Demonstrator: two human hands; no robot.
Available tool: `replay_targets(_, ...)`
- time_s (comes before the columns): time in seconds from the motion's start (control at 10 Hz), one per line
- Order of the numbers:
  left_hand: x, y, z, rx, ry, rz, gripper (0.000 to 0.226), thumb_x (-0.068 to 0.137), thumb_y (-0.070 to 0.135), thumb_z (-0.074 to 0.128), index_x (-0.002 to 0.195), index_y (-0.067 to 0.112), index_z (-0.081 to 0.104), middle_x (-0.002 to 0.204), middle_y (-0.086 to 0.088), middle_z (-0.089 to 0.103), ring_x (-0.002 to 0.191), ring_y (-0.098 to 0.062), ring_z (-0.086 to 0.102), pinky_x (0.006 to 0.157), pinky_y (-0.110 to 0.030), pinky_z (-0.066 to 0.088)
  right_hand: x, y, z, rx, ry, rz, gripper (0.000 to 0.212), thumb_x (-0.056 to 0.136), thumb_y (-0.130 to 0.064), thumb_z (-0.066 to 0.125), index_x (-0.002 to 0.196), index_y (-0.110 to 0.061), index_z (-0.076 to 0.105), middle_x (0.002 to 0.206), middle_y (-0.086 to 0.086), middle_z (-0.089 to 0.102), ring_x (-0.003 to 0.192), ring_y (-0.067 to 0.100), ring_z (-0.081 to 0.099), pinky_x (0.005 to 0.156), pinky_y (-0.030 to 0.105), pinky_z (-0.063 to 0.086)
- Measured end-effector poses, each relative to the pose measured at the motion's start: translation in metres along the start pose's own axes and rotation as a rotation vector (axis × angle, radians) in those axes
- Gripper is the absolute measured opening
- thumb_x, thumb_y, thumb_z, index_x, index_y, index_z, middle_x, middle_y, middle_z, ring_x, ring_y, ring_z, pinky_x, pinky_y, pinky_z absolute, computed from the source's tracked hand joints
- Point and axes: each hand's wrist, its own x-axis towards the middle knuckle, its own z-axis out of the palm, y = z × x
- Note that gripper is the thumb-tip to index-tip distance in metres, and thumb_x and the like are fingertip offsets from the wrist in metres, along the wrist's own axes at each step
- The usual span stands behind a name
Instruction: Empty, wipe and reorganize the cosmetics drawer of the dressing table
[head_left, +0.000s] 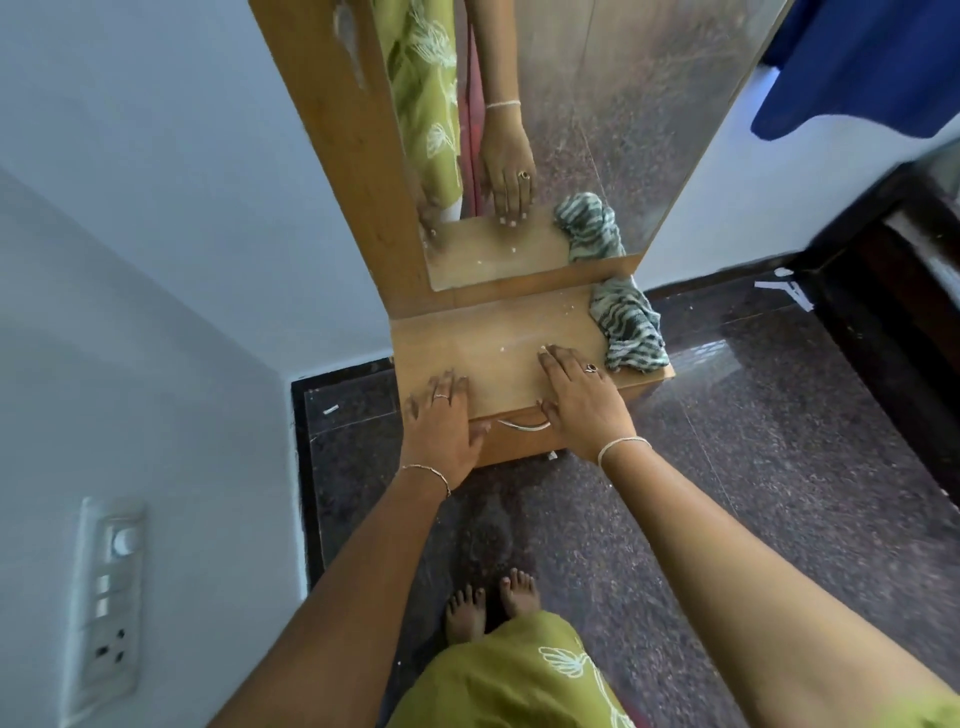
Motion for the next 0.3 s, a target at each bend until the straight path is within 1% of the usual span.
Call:
replay_targets(0.1,-0.021,-0.009,-0.023,-0.015,0.01,-0.072,0.07,0.094,0.047,0.042,0.149,0.014,0.013,0.157,-0.005,0.015,0.145,-0.024,0.013,0.116,-0.051,0.013,-0.004,-0.02,-0.014,-0.037,-0.054,-0.022,0.067,0.096,-0.036,0.042,0.151,-0.01,0.015,0.157,0.007,0.02,0.144,0.023,0.019,0.113,0.039,0.029)
replay_targets(0.2,-0.032,-0.022,-0.049,-0.019,0.033,-0.131,0.071,0.095,0.046,0.041,0.15,0.013,0.01,0.158,-0.005,0.011,0.146,-0.023,0.007,0.116,-0.051,0.011,-0.004,-0.043,-0.029,-0.084,-0.041,-0.092,0.071,0.096,-0.037,0.044,0.152,-0.01,0.01,0.159,0.007,0.015,0.145,0.024,0.017,0.114,0.04,0.025)
replay_targets(0.3,-0.044,-0.033,-0.073,-0.017,0.087,-0.185,0.072,0.094,0.046,0.042,0.15,0.012,0.01,0.159,-0.004,0.009,0.146,-0.022,0.004,0.117,-0.05,0.012,-0.005,-0.069,-0.047,-0.056,-0.011,-0.154,0.072,0.094,-0.037,0.047,0.152,-0.011,0.013,0.159,0.008,0.014,0.145,0.024,0.018,0.113,0.041,0.023)
